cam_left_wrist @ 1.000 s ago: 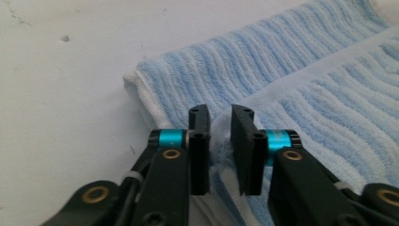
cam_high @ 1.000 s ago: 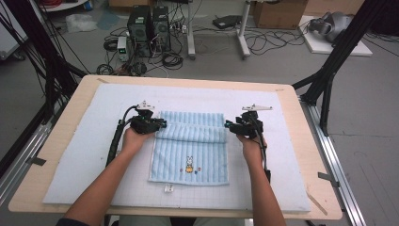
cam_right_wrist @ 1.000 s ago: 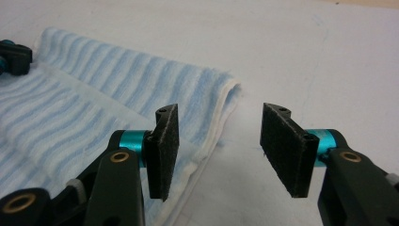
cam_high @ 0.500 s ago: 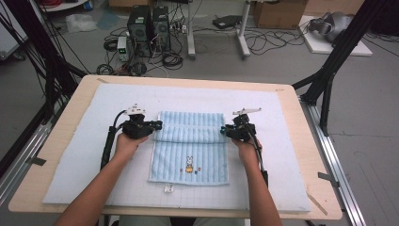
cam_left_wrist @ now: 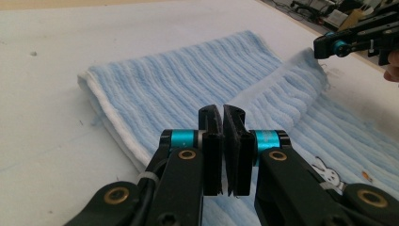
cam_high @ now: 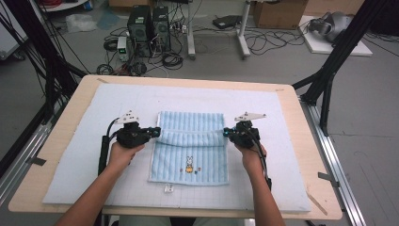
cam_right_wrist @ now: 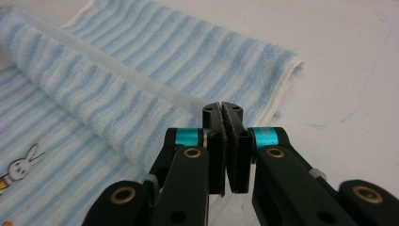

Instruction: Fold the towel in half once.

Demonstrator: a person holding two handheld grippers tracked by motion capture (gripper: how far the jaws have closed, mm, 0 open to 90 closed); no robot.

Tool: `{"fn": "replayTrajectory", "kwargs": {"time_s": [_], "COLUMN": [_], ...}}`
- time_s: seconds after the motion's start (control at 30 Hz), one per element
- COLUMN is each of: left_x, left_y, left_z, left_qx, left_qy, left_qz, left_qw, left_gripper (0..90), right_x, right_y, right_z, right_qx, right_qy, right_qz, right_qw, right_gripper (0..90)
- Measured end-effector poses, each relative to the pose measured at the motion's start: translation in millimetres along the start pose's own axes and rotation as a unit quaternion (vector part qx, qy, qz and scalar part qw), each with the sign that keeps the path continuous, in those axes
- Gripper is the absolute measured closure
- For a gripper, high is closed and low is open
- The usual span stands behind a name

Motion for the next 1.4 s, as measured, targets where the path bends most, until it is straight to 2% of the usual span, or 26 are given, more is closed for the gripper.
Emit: {"fn": "replayTrajectory", "kwargs": {"time_s": [0.13, 0.4, 0.53, 0.63, 0.77, 0.93, 1.1, 1.17, 1.23, 1.33, 1.4], "left_x": [-10.2, -33.1, -43.1, -49.2, -57.4, -67.1, -74.6, -76.9, -78.5, -79.3, -79.5], "left_y": [4.1, 17.2, 23.0, 25.3, 27.5, 31.3, 35.3, 38.0, 41.5, 42.7, 41.1], "left_z": [-7.7, -23.5, -35.5, -43.4, -50.5, -57.2, -57.4, -56.6, -56.7, -55.5, -54.7], "left_qx": [0.008, 0.004, 0.007, 0.016, 0.018, 0.018, 0.013, 0.005, -0.01, -0.013, -0.015], "left_qy": [0.007, 0.013, 0.022, 0.022, 0.023, 0.027, 0.026, 0.034, 0.052, 0.052, 0.053], "left_qz": [0.003, -0.004, -0.007, -0.006, -0.006, -0.005, -0.002, 0.002, 0.006, 0.009, 0.003], "left_qw": [0.9999, 0.9999, 0.9997, 0.9996, 0.9995, 0.9995, 0.9996, 0.9994, 0.9986, 0.9985, 0.9985], "left_gripper": [85.8, 85.7, 85.8, 85.8, 85.7, 85.7, 85.6, 85.5, 84.8, 83.1, 83.0], "right_x": [-13.9, -42.5, -56.3, -67.0, -81.4, -94.5, -102.1, -104.1, -105.1, -104.3, -101.2], "right_y": [5.7, 18.1, 26.1, 30.3, 33.3, 39.1, 44.0, 46.4, 49.6, 52.8, 52.5], "right_z": [6.9, 25.9, 33.6, 37.2, 43.7, 52.3, 59.2, 61.7, 63.2, 60.4, 61.6], "right_qx": [0.009, 0.009, 0.013, 0.014, 0.012, 0.009, 0.001, -0.002, -0.012, -0.01, 0.002], "right_qy": [-0.008, -0.028, -0.029, -0.028, -0.031, -0.035, -0.041, -0.042, -0.039, -0.034, -0.045], "right_qz": [-0.018, -0.046, -0.054, -0.057, -0.065, -0.063, -0.058, -0.053, -0.043, -0.038, -0.037], "right_qw": [0.9998, 0.9985, 0.998, 0.9979, 0.9973, 0.9974, 0.9975, 0.9977, 0.9982, 0.9987, 0.9983], "right_gripper": [88.7, 89.0, 89.1, 89.1, 89.1, 89.1, 90.0, 90.0, 90.0, 89.3, 80.2]}}
Point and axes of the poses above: each handheld gripper's, and its own axes: x roughly forward along the jaws, y roughly out of its underside, z roughly to its left, the point moved 4 cm from there along x, roughly forward along the jaws, and after that the axes turned 15 degrees about -z, right-handed, at the moved point
